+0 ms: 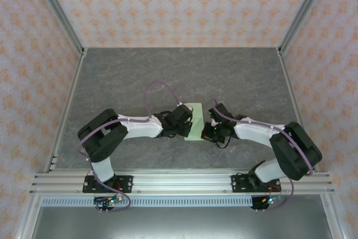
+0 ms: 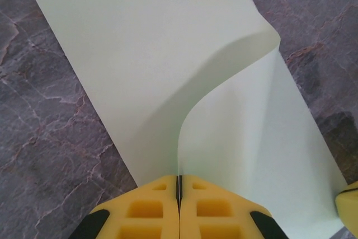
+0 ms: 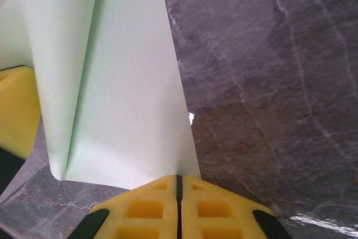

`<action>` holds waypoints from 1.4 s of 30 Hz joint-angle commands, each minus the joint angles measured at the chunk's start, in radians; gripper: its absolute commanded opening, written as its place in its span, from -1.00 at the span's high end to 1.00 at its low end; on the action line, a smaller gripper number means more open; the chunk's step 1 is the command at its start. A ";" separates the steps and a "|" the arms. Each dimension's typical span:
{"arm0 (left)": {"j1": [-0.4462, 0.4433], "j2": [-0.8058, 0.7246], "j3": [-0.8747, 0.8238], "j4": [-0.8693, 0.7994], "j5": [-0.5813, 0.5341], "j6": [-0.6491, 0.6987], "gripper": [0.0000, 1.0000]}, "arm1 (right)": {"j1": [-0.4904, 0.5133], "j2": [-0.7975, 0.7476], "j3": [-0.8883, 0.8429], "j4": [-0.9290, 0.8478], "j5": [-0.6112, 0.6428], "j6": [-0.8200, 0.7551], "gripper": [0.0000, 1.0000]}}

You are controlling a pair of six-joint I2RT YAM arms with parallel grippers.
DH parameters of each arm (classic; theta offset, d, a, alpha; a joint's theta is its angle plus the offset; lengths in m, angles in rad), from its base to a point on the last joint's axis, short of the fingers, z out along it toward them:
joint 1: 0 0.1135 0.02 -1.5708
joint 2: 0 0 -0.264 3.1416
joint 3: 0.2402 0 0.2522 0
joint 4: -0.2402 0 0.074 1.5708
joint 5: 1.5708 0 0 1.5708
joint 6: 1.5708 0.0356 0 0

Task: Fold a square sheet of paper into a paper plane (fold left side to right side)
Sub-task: Fold the triangle a second time at the center of the table.

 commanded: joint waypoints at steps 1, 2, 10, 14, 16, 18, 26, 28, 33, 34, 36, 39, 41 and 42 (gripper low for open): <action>0.008 0.026 0.030 -0.044 -0.022 0.019 0.88 | 0.005 0.031 -0.009 -0.089 0.072 -0.013 0.84; 0.009 0.028 0.032 -0.045 -0.021 0.019 0.88 | 0.005 0.031 -0.008 -0.088 0.072 -0.013 0.85; 0.010 0.007 0.019 -0.059 -0.033 0.017 0.88 | 0.005 0.034 -0.005 -0.091 0.072 -0.015 0.84; 0.009 -0.002 0.015 -0.063 -0.034 0.020 0.87 | 0.004 0.034 -0.005 -0.092 0.071 -0.015 0.85; 0.009 0.003 0.016 -0.063 -0.028 0.023 0.88 | 0.004 0.035 -0.005 -0.089 0.070 -0.015 0.85; 0.009 0.007 0.015 -0.063 -0.020 0.022 0.87 | 0.005 0.029 -0.001 -0.074 0.054 -0.013 0.84; 0.009 0.010 0.005 -0.057 -0.009 0.023 0.88 | -0.091 -0.119 -0.041 0.134 -0.092 0.083 0.84; 0.009 0.014 0.006 -0.054 -0.004 0.022 0.88 | -0.104 -0.121 -0.041 0.199 -0.111 0.116 0.84; 0.008 0.020 0.009 -0.053 0.000 0.023 0.87 | -0.104 -0.059 0.007 0.306 -0.127 0.158 0.85; 0.009 0.020 0.007 -0.054 0.001 0.023 0.88 | -0.103 -0.046 0.019 0.312 -0.126 0.157 0.86; 0.009 0.020 0.008 -0.055 0.002 0.024 0.88 | -0.101 -0.013 0.042 0.321 -0.129 0.157 0.86; 0.009 0.020 0.009 -0.055 0.005 0.025 0.88 | -0.091 0.036 0.076 0.331 -0.132 0.154 0.86; 0.009 0.020 0.009 -0.054 0.005 0.024 0.87 | -0.082 0.067 0.093 0.336 -0.133 0.152 0.86; 0.009 0.020 0.009 -0.054 0.006 0.024 0.87 | -0.076 0.083 0.102 0.339 -0.133 0.152 0.86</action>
